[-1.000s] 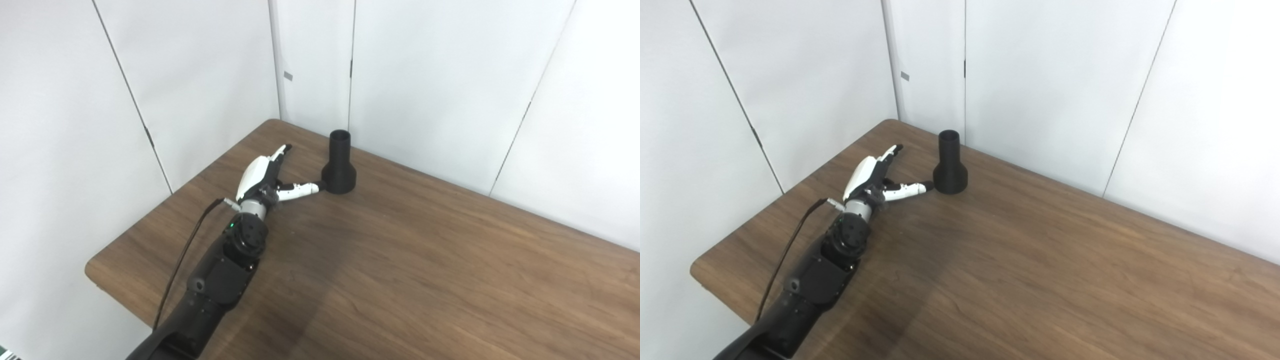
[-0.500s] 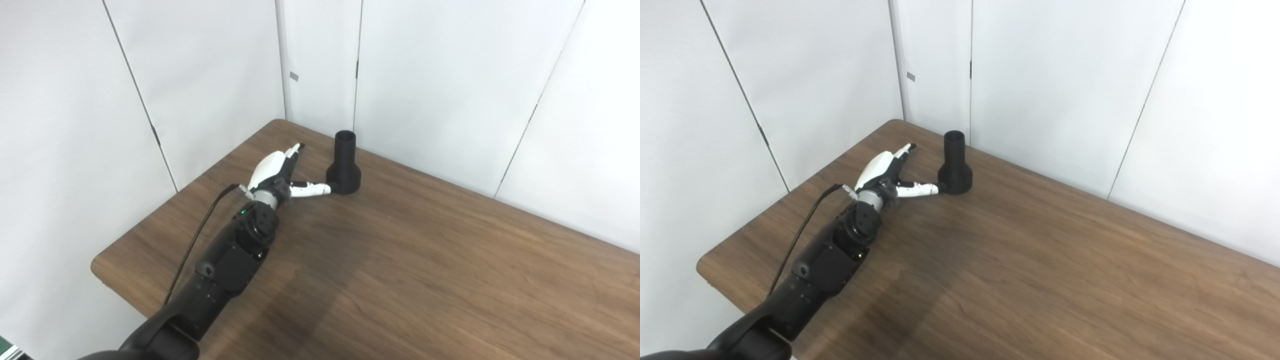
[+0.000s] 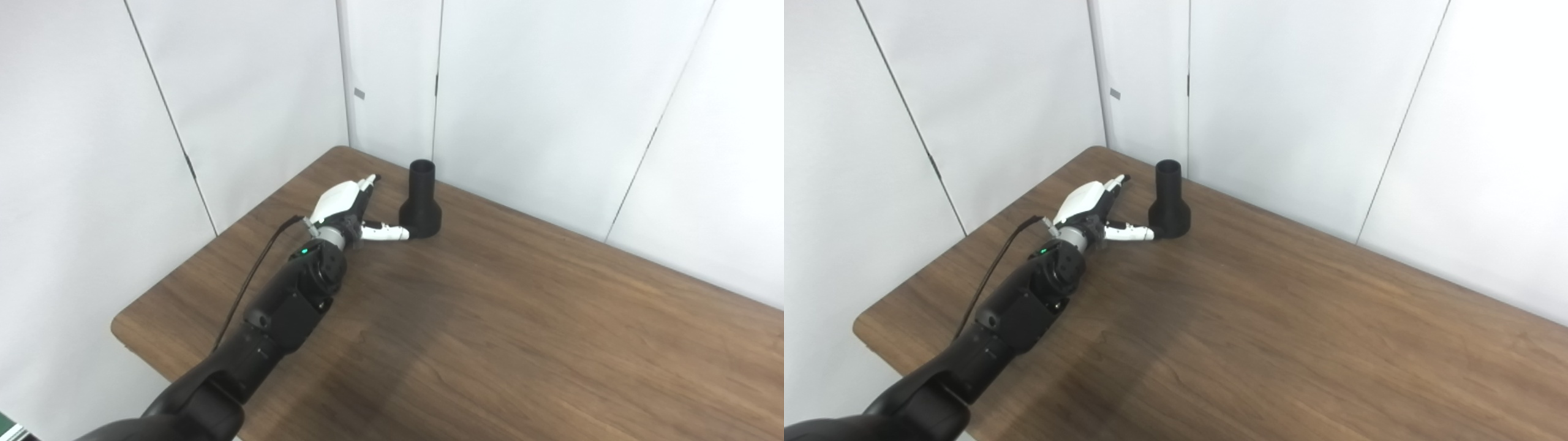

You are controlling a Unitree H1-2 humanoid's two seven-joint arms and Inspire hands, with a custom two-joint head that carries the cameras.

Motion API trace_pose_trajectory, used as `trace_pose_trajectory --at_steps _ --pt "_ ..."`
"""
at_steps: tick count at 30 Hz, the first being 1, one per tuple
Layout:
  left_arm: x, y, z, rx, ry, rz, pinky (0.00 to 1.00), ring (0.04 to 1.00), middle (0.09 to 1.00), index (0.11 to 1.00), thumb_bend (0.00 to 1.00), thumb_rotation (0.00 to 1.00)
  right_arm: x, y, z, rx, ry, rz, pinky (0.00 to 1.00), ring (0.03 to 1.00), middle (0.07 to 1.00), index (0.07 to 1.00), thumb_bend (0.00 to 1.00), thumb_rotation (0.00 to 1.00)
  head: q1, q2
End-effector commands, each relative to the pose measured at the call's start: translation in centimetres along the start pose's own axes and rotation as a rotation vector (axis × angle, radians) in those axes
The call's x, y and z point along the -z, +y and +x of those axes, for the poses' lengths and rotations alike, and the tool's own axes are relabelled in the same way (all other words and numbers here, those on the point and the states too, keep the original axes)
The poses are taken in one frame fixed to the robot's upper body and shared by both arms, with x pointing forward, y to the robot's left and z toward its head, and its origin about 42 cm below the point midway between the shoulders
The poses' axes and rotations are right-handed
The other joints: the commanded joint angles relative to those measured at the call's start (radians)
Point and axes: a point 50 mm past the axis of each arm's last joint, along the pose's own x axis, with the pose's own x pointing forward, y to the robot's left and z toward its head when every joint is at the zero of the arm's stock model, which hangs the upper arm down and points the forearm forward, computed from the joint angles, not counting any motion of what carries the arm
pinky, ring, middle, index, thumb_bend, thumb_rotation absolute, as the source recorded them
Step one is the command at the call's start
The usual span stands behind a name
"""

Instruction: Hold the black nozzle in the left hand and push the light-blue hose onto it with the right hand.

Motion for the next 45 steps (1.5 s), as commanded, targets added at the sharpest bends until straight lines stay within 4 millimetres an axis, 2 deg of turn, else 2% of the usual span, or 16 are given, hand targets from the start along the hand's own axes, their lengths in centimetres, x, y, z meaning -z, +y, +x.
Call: trace_pose_trajectory --at_steps 1,4,6,7,10,15,20,33,40,45 --pt "0.2 -1.6 -0.2 0.108 0.016 0.001 1.0 0.999 0.999 0.998 1.0 0.54 1.3 -0.7 -0.7 0.01 0.08 -0.029 0.59 0.691 0.698 0.666 0.36 0.39 -0.003 -0.001" --pt "0.5 -1.5 0.1 0.096 0.039 -0.006 1.0 1.0 1.0 1.0 1.0 0.52 1.2 -0.7 -0.8 0.009 0.082 -0.034 0.59 0.688 0.693 0.665 0.36 0.39 -0.004 -0.001" --pt "0.7 -1.4 0.2 0.091 0.051 -0.003 0.91 0.995 1.0 0.999 1.0 0.51 1.2 -0.8 -0.8 0.008 0.08 -0.036 0.59 0.687 0.692 0.666 0.35 0.39 -0.005 0.0" --pt "0.8 -1.5 0.4 0.092 0.06 -0.002 0.89 0.996 1.0 0.999 1.0 0.5 1.2 -0.8 -0.8 0.006 0.079 -0.04 0.59 0.687 0.69 0.666 0.35 0.39 -0.005 0.001" --pt "1.1 -1.5 0.7 0.097 0.071 0.02 0.96 1.0 1.0 0.995 1.0 0.48 1.0 -0.9 -0.9 0.005 0.081 -0.042 0.59 0.685 0.685 0.662 0.35 0.39 -0.008 0.002" --pt "1.0 -1.5 1.2 0.108 0.083 0.066 0.98 0.997 1.0 0.992 1.0 0.49 1.1 -0.9 -1.1 0.009 0.089 -0.043 0.59 0.692 0.684 0.668 0.35 0.39 -0.013 0.003" --pt "0.1 -1.5 1.3 0.112 0.077 0.078 1.0 0.992 1.0 0.982 1.0 0.45 1.0 -0.8 -1.2 0.006 0.086 -0.033 0.6 0.691 0.676 0.668 0.35 0.38 -0.02 0.003" --pt "-1.5 -2.1 2.0 0.146 0.08 0.154 1.0 1.0 0.993 0.966 1.0 0.43 1.0 -0.9 -1.8 0.003 0.085 -0.048 0.59 0.669 0.638 0.648 0.34 0.37 -0.036 0.014" --pt "-2.4 -2.5 1.9 0.176 0.081 0.133 0.93 1.0 1.0 0.961 1.0 0.43 0.9 -1.0 -2.1 -0.002 0.083 -0.065 0.59 0.652 0.618 0.636 0.32 0.36 -0.045 0.019" --pt "-3.0 -3.0 1.7 0.173 0.059 0.193 0.98 0.993 0.984 0.954 1.0 0.44 0.8 -1.0 -2.3 -0.006 0.081 -0.066 0.59 0.638 0.606 0.624 0.32 0.36 -0.052 0.024"
